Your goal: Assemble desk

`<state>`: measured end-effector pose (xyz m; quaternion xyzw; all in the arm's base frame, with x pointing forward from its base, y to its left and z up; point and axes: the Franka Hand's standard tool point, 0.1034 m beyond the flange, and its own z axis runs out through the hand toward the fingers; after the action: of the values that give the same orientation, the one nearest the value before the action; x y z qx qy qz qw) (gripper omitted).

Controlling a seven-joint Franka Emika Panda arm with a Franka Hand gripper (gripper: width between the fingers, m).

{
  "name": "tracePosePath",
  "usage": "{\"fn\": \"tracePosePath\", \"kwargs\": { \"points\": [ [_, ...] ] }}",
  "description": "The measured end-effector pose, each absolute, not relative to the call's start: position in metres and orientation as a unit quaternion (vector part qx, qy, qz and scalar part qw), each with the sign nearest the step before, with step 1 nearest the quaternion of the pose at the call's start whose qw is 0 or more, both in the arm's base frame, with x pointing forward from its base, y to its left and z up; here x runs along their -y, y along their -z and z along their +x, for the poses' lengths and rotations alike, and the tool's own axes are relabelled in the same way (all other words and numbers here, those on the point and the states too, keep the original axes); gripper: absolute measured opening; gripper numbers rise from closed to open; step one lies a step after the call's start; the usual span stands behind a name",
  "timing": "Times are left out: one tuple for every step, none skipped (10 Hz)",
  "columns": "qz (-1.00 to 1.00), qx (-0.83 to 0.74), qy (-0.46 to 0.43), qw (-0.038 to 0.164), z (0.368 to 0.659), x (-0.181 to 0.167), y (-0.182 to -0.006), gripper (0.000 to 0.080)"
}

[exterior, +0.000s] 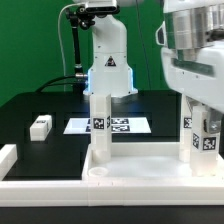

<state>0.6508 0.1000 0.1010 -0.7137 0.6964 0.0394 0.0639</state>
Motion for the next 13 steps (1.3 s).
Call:
{"fn": "tracePosePath", "kwargs": {
  "points": [
    [-0.680,-0.730,-0.042,0.063,0.651,-0.099,-0.101,0.0292],
    [-0.618,-0.782,-0.041,0.070,0.652,-0.101,-0.101,0.0292],
    [-0.588,-0.805,-0.029,0.078,0.651,-0.102,-0.101,0.0292],
    [-0.576,-0.813,-0.017,0.085,0.649,-0.101,-0.101,0.0293],
    [-0.556,-0.826,-0.013,0.085,0.649,-0.098,-0.102,0.0293],
    [-0.560,-0.824,-0.011,0.082,0.648,-0.096,-0.102,0.0295],
    [-0.561,-0.824,-0.011,0.082,0.648,-0.096,-0.101,0.0295],
    [-0.562,-0.823,-0.011,0.082,0.648,-0.097,-0.100,0.0489],
    [-0.563,-0.822,-0.011,0.081,0.647,-0.097,-0.100,0.0601],
    [-0.577,-0.813,-0.011,0.081,0.648,-0.096,-0.102,0.0601],
    [-0.599,-0.796,-0.009,0.087,0.649,-0.093,-0.115,0.0642],
    [-0.619,-0.779,-0.007,0.099,0.652,-0.081,-0.133,0.0642],
    [-0.625,-0.773,0.000,0.112,0.656,-0.065,-0.150,0.0649]
  ]
}}
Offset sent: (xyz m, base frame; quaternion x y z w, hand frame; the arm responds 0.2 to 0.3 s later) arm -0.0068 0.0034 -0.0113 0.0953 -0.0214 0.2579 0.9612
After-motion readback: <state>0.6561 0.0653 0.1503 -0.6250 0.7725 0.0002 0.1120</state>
